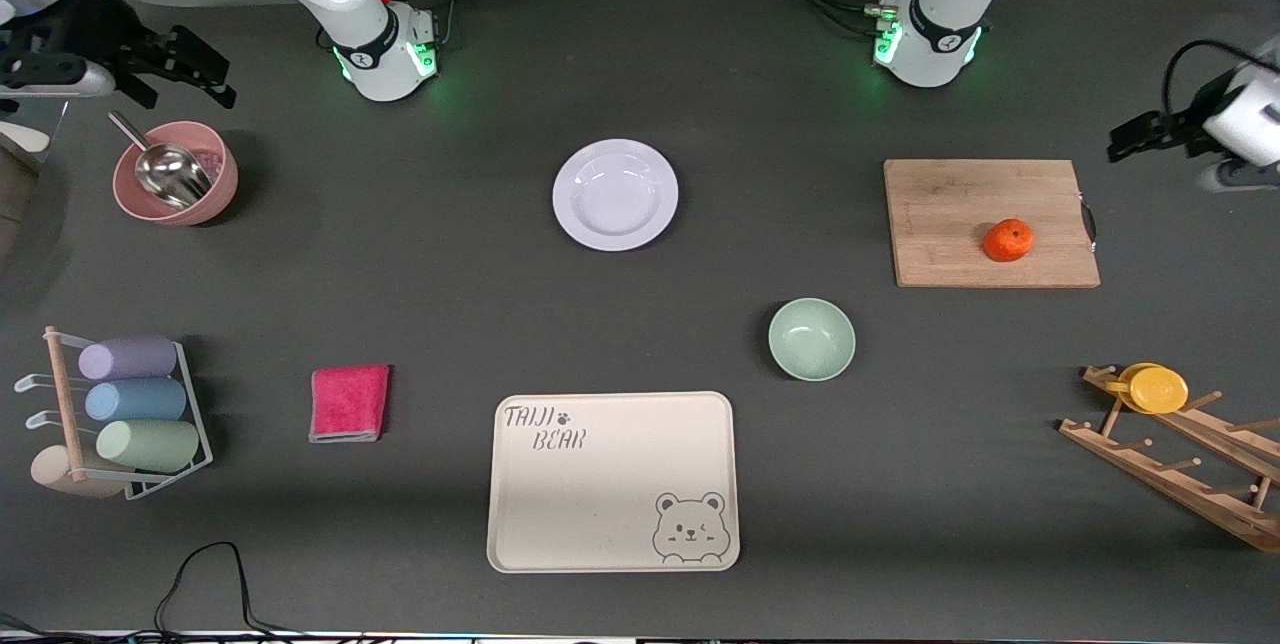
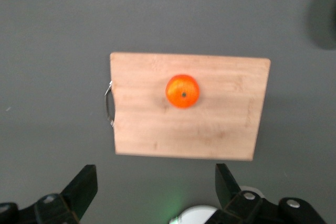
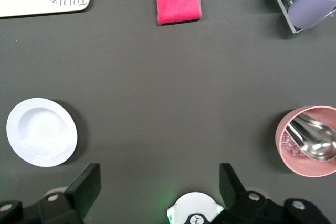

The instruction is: Place orange and plate with both arms

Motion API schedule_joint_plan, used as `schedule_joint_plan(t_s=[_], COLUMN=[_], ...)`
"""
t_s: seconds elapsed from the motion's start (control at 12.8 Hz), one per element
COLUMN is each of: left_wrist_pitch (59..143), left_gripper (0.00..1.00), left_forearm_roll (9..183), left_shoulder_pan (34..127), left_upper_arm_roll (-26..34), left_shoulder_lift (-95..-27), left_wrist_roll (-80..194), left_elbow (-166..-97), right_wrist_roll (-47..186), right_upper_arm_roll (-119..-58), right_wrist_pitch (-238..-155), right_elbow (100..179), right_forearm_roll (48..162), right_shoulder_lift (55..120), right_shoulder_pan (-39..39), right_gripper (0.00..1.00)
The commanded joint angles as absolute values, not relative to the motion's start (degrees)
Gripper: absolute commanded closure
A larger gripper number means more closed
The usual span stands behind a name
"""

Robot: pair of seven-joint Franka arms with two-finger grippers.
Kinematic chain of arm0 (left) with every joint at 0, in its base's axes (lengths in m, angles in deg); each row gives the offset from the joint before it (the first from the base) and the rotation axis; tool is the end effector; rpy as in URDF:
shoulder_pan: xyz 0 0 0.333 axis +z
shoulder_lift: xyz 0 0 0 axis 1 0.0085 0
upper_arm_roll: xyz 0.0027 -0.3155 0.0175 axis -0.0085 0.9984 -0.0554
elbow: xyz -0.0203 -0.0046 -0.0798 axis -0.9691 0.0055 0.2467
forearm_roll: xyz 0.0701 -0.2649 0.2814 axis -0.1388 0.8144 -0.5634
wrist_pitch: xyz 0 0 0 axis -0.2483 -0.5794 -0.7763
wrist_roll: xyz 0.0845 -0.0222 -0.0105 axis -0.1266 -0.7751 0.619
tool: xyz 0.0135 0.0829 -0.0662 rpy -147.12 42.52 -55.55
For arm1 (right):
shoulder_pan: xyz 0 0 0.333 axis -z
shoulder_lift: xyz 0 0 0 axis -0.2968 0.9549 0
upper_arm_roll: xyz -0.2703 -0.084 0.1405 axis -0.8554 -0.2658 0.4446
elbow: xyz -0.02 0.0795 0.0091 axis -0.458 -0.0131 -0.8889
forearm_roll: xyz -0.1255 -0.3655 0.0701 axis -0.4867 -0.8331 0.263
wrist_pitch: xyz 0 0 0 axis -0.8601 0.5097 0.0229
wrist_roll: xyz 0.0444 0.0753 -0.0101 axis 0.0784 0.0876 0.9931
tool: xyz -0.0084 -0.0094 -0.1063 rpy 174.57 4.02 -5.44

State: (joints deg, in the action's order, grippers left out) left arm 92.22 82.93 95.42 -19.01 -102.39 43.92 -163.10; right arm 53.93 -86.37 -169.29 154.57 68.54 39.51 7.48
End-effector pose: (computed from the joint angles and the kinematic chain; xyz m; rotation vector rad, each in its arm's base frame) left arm 0.4420 0.0900 0.4526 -3.1037 -0.0540 0.2081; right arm 0.4128 0.0406 0.6315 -3.1180 0.1114 0.0490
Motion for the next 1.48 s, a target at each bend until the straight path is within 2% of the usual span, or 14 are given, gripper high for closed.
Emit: schedule_joint_plan(t_s=[0.0,0.16,0.39,0.7,0.94,1.17,1.25,1.33,1.41], left_wrist_pitch=[108.21,117.89,126.61,134.17,135.77,135.77,135.77,135.25,135.51], left_gripper=[0.0,0.0,0.0,0.0,0.0,0.01,0.21,0.99,1.0], left_forearm_roll=[82.97,83.06,83.23,83.32,83.32,83.32,83.32,83.32,83.32], left_shoulder_pan=[95.05,94.96,94.7,94.18,93.12,93.03,93.03,92.59,92.24], left_upper_arm_roll=[-18.96,-18.96,-18.96,-18.88,-18.88,-18.88,-18.88,-18.88,-18.88], left_shoulder_lift=[-102.49,-97.57,-90.28,-83.59,-82.43,-82.25,-82.34,-82.52,-82.34], left_wrist_roll=[48.69,49.59,51.42,52.93,54.95,55.04,55.04,55.21,55.22], left_elbow=[-175.59,-179.21,-180.89,-181.51,-182.3,-182.56,-182.56,-182.48,-182.48], right_wrist_roll=[52.02,53.07,56.49,63.77,77.21,87.48,91.96,96.01,100.57], right_upper_arm_roll=[-85.82,-86.42,-87.13,-88.19,-88.19,-88.19,-88.19,-88.19,-88.19], right_wrist_pitch=[-170.32,-170.75,-172.24,-183.39,-192.43,-197.38,-198.08,-198.87,-199.4], right_elbow=[155.96,158.41,162.71,174.31,184.41,189.79,191.37,192.95,194.1], right_forearm_roll=[69.27,71.36,80.06,92.28,105.79,118.18,122.66,126.97,130.5], right_shoulder_lift=[38.64,38.55,38.29,38.38,39.69,44.16,46.0,47.5,49.43], right_shoulder_pan=[7.24,7.33,7.68,7.6,7.77,7.77,7.77,7.77,7.77], right_gripper=[0.0,0.0,0.0,0.0,0.0,0.0,0.0,0.0,0.0])
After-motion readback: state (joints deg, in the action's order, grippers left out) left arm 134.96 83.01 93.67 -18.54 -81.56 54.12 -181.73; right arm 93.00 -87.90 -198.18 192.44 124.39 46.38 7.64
